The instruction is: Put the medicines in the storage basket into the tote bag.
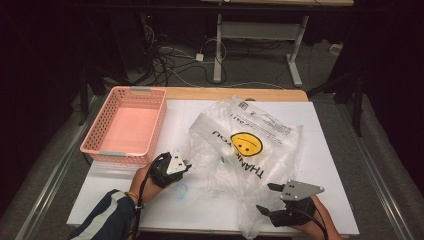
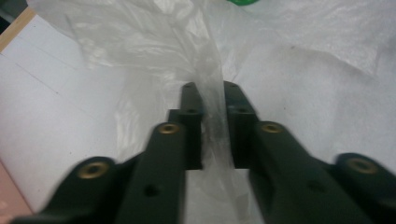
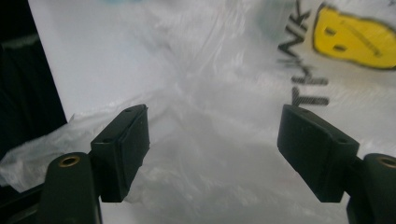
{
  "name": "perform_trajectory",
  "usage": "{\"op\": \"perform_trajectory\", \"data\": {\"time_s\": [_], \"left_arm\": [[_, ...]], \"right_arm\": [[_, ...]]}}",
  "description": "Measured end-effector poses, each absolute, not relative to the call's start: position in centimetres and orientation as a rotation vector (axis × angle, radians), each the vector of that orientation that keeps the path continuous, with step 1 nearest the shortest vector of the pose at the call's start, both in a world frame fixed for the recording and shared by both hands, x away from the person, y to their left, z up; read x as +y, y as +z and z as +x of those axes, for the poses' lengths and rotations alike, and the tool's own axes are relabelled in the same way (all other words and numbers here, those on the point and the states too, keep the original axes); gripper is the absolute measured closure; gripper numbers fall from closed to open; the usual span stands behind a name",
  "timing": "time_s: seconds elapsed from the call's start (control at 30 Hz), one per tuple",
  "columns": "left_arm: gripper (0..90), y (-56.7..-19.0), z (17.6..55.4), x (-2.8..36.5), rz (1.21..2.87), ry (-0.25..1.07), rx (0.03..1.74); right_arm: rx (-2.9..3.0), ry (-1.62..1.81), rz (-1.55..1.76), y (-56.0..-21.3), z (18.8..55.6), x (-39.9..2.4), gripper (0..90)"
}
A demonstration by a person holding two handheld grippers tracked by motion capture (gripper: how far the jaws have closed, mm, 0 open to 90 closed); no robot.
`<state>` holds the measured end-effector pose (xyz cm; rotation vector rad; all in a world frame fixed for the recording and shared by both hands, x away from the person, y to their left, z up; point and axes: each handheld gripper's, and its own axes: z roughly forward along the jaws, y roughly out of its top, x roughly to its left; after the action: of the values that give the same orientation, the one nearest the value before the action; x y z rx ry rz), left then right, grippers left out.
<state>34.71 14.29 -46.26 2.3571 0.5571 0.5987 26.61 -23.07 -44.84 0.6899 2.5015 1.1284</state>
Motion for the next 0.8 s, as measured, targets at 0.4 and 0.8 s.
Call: {"op": "perform_trajectory", "data": {"time_s": [0.4,0.8], "left_arm": [[37.6,-47.7,36.4,13.2,2.353,0.547,0.673],[65.0,-48.3,38.3,13.9,2.355,0.236,0.689]], "right_arm": [[2.653,0.98,0.706,-47.5,28.8,-22.7,58.3],[2.613,0.957,0.744,-47.4,29.3,-22.7,88.4]]}}
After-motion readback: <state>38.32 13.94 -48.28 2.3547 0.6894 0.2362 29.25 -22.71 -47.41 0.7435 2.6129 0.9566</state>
